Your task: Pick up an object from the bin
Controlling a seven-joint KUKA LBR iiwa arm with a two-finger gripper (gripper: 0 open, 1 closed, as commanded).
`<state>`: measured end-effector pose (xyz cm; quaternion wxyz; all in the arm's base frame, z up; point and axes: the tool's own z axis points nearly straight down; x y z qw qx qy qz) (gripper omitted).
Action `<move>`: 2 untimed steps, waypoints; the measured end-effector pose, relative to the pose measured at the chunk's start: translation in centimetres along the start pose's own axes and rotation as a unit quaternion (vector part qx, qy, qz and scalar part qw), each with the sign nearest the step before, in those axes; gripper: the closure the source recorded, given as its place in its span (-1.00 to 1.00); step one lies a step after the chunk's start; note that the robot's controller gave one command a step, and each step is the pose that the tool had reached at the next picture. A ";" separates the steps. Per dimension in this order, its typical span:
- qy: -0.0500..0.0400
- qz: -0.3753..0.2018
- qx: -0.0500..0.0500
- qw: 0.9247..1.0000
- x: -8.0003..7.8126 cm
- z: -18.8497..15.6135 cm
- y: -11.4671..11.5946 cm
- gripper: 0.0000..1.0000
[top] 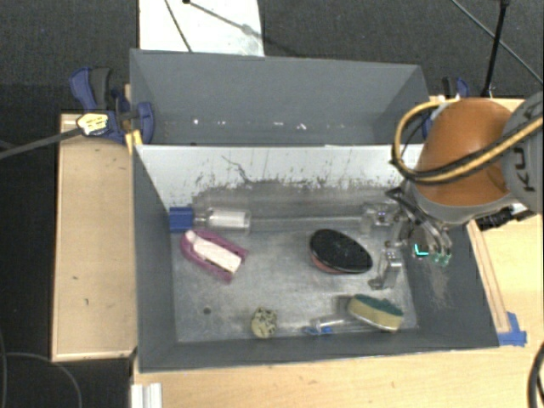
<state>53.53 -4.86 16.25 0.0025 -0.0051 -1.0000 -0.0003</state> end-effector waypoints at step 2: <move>-0.003 0.010 0.000 1.000 -4.2 9.2 1.6 1.00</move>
Offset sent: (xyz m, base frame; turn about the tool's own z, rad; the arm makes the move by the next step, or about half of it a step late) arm 0.0418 0.0156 -0.0925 0.0230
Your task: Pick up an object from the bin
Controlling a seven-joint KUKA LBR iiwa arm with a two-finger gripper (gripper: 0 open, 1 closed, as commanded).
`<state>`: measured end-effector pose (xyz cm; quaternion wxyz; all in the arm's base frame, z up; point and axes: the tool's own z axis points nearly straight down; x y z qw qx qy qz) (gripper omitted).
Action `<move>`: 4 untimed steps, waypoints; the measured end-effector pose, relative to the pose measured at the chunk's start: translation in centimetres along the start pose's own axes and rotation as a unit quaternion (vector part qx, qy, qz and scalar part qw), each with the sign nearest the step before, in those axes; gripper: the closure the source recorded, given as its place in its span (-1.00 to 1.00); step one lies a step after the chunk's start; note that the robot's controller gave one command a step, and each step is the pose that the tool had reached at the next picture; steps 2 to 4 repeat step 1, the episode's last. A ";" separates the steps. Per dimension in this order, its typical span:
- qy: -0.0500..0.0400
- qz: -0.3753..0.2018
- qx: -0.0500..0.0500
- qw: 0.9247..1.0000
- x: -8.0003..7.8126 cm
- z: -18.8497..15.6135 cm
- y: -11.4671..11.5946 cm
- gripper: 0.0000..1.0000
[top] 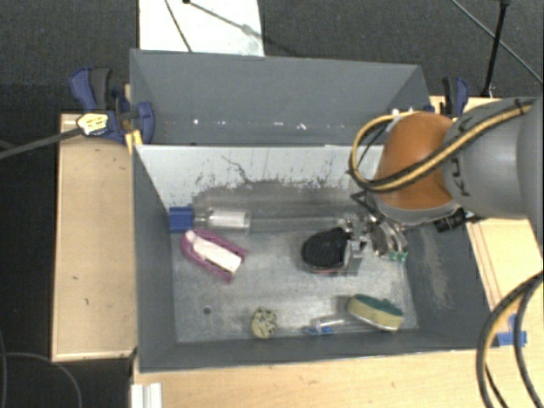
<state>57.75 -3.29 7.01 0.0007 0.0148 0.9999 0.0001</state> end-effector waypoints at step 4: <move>-0.004 0.014 0.000 1.000 0.1 -14.1 0.1 1.00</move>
Offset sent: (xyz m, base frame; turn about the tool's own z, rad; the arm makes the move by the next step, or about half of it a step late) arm -0.0038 0.0009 0.1365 0.0334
